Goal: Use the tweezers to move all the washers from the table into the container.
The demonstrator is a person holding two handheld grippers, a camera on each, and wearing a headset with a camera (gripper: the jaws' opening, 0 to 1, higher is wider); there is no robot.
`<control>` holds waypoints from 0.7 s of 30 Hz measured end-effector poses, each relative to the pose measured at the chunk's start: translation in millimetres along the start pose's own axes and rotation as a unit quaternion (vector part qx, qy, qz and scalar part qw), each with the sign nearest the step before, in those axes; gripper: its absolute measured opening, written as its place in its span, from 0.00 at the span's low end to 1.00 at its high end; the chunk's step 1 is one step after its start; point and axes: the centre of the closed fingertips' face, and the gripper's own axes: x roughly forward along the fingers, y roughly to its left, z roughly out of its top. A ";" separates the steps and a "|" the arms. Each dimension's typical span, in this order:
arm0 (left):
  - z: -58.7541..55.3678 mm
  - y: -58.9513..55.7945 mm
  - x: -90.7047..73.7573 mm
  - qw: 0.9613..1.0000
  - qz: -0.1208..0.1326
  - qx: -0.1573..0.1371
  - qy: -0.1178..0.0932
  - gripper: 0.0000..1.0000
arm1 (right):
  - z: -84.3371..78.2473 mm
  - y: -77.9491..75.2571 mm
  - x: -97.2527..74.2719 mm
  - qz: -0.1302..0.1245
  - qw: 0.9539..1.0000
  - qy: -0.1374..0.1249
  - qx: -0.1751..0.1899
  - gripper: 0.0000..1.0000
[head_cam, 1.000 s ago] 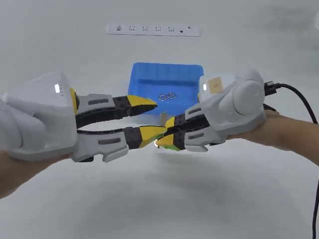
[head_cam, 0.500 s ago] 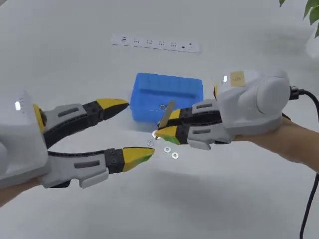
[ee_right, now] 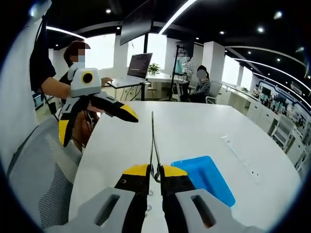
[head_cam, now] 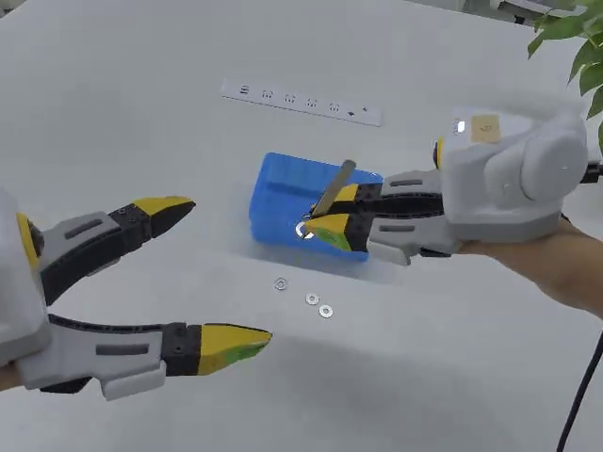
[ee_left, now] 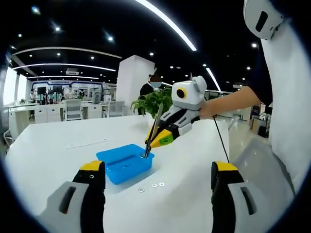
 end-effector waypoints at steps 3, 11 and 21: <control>-1.5 0.0 -1.9 1.000 -0.002 -0.001 0.006 1.00 | -1.7 -13.7 4.7 -0.007 1.000 0.013 -0.007 0.09; -0.9 5.3 -5.9 1.000 -0.002 -0.010 -0.003 1.00 | -10.9 -51.9 20.3 -0.031 0.999 0.027 -0.016 0.09; -9.4 14.8 -10.7 1.000 0.021 -0.018 0.009 1.00 | -59.6 -78.7 48.3 -0.034 0.997 0.066 0.019 0.09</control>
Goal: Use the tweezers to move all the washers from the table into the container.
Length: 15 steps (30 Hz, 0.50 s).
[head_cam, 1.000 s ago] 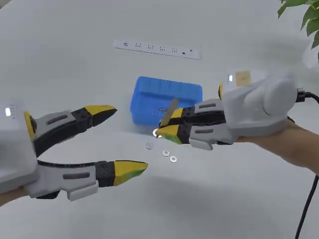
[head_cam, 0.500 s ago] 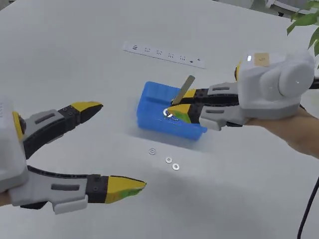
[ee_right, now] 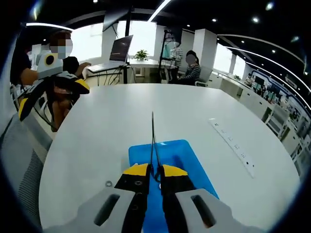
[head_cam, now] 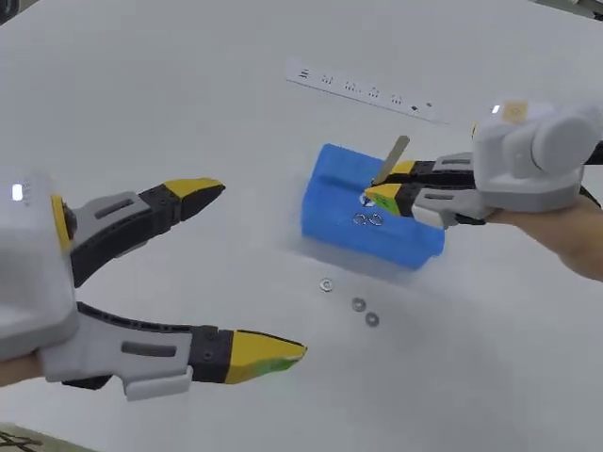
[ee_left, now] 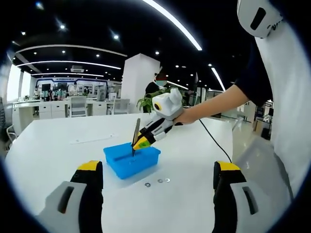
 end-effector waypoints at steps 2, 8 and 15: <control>-3.8 -0.2 -0.4 1.000 0.002 -0.004 0.003 1.00 | -6.3 -0.9 5.5 0.005 1.000 0.006 0.002 0.09; -14.5 -3.7 1.3 1.000 0.002 -0.010 0.021 1.00 | -22.4 -2.9 16.0 0.015 1.000 0.021 0.003 0.09; -20.4 -7.1 -0.4 0.999 -0.001 -0.016 0.033 1.00 | -33.8 -8.0 19.2 0.015 0.999 0.026 0.012 0.09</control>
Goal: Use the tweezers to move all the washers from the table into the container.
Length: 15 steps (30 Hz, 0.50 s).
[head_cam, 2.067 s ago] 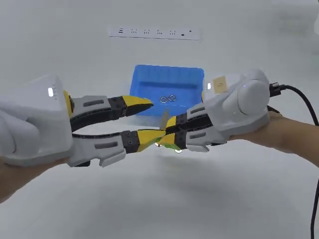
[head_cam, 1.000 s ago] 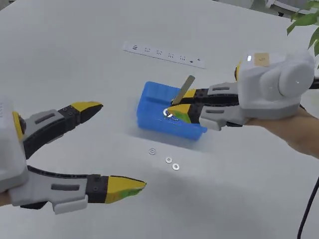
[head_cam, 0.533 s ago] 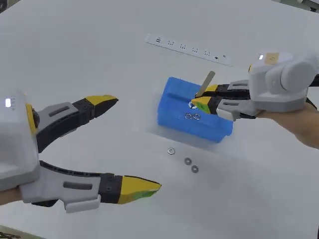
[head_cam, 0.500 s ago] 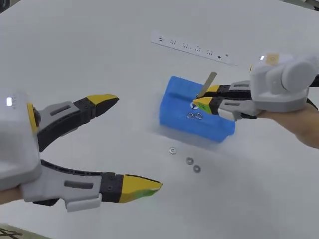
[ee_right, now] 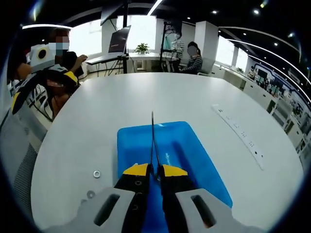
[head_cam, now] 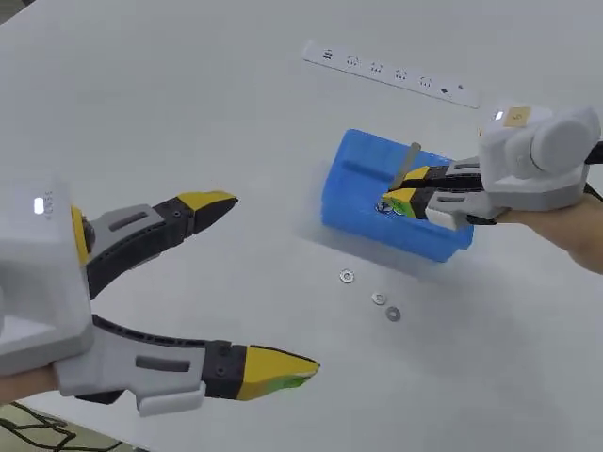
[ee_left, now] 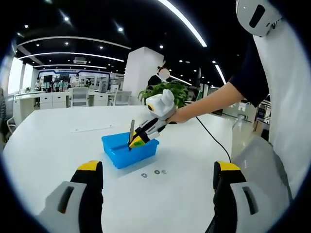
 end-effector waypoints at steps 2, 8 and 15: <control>-2.4 0.4 -1.8 1.000 0.002 -0.001 0.004 1.00 | -1.2 -0.5 -1.0 -0.001 1.000 0.000 0.001 0.09; -2.0 0.2 -1.6 1.000 0.004 -0.006 0.002 1.00 | -0.3 -1.1 -3.0 -0.004 1.000 -0.006 0.002 0.09; -0.5 -1.0 1.1 1.000 0.000 -0.002 0.003 1.00 | 1.3 -1.7 -4.2 -0.004 1.000 -0.009 0.004 0.10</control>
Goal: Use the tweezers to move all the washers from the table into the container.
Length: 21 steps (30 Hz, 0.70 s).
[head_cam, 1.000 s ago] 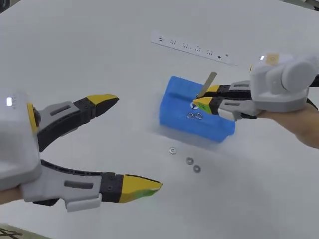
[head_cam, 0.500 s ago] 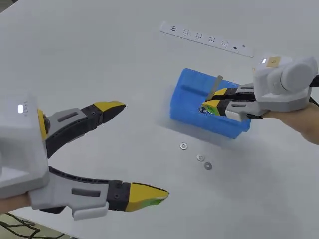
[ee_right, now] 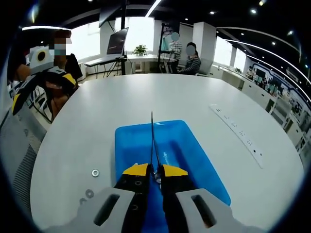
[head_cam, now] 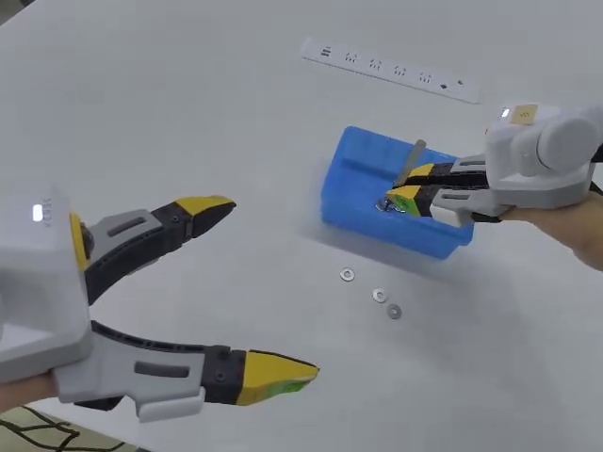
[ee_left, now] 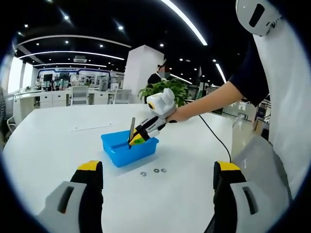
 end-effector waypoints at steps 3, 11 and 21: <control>0.8 -0.4 0.0 1.000 -0.001 0.005 0.002 1.00 | 0.5 0.4 -0.8 0.001 1.000 0.000 -0.002 0.10; 3.5 2.9 4.6 1.000 0.000 0.005 -0.002 1.00 | 6.3 -0.5 -7.2 -0.004 1.000 -0.006 -0.004 0.09; 42.0 21.1 33.7 0.999 -0.018 0.008 -0.049 1.00 | 14.5 4.9 -9.6 0.004 1.000 -0.009 -0.019 0.08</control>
